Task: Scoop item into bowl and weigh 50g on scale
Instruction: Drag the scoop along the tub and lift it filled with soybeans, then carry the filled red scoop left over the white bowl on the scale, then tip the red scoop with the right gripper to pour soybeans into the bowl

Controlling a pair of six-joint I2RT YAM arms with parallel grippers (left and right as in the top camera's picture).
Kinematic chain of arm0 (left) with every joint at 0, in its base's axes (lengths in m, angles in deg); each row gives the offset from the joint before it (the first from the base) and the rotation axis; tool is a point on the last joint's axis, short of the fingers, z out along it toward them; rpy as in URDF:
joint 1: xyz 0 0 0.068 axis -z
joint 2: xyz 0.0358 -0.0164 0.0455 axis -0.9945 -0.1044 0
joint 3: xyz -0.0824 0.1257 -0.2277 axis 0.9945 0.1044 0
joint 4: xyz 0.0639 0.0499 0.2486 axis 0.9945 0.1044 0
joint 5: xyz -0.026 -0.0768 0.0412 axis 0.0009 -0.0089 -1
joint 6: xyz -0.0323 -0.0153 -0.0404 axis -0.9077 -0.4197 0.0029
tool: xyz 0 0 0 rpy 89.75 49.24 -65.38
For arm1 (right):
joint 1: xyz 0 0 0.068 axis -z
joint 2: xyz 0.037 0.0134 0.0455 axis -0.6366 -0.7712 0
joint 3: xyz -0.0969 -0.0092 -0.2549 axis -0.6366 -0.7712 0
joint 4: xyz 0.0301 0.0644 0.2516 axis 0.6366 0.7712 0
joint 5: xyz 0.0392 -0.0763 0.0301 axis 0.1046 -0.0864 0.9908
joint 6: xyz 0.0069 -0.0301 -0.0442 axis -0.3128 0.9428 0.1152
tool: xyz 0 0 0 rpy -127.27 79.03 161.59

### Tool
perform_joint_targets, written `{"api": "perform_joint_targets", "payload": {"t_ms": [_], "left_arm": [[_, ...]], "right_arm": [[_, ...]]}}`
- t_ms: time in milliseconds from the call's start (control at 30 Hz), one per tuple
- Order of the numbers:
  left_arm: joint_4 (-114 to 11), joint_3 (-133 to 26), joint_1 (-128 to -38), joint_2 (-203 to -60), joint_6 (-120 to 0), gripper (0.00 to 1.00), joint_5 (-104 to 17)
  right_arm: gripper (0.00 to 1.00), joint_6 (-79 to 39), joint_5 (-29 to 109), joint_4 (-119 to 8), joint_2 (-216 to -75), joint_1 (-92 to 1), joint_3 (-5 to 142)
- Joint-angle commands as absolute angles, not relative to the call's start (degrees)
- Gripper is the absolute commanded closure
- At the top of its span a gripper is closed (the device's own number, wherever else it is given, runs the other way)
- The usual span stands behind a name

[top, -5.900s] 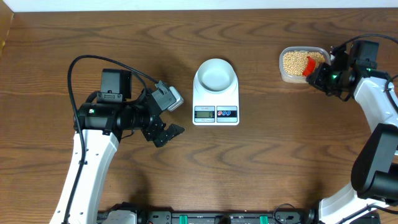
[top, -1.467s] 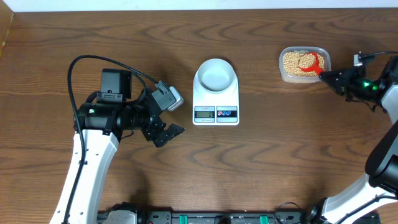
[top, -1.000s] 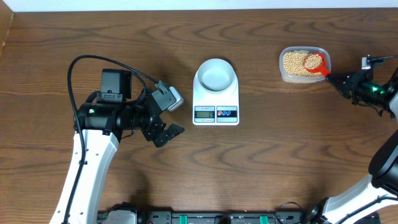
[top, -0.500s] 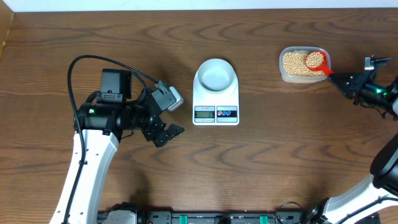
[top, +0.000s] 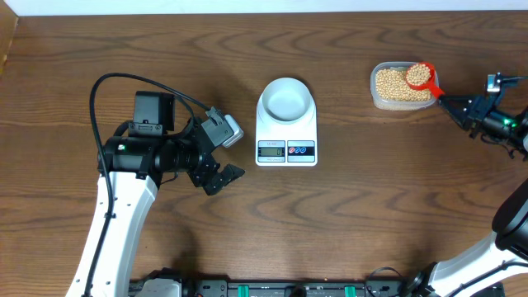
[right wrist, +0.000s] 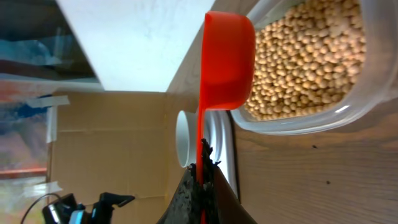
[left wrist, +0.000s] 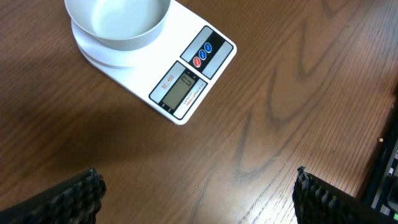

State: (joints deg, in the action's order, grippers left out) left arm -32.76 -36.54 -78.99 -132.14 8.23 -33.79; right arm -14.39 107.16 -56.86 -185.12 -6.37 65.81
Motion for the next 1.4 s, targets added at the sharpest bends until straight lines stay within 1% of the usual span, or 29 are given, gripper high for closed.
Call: {"api": "perform_joint_targets", "payload": {"t_ms": [0, 267, 600, 1233, 1367], "left_arm": [[-32.4, -37.9, -79.2, -131.5, 9.2, 0.01, -33.5], [-32.4, -37.9, -79.2, -131.5, 9.2, 0.01, -33.5], [-32.4, -37.9, -79.2, -131.5, 9.2, 0.01, -33.5], [-32.4, -37.9, -79.2, -131.5, 9.2, 0.01, -33.5], [-32.4, -37.9, -79.2, -131.5, 9.2, 0.01, -33.5]], "right_arm": [[0.99, -13.1, 112.0, -57.1, -185.9, -6.6, 66.1], [0.99, -13.5, 112.1, -57.2, -185.9, -9.0, 66.1], [0.99, -18.0, 113.1, -60.8, -185.9, -16.5, 66.1], [0.99, -32.3, 112.3, -76.4, -185.9, -32.1, 66.1], [0.99, -33.3, 111.0, -78.1, -185.9, -34.8, 66.1]]}}
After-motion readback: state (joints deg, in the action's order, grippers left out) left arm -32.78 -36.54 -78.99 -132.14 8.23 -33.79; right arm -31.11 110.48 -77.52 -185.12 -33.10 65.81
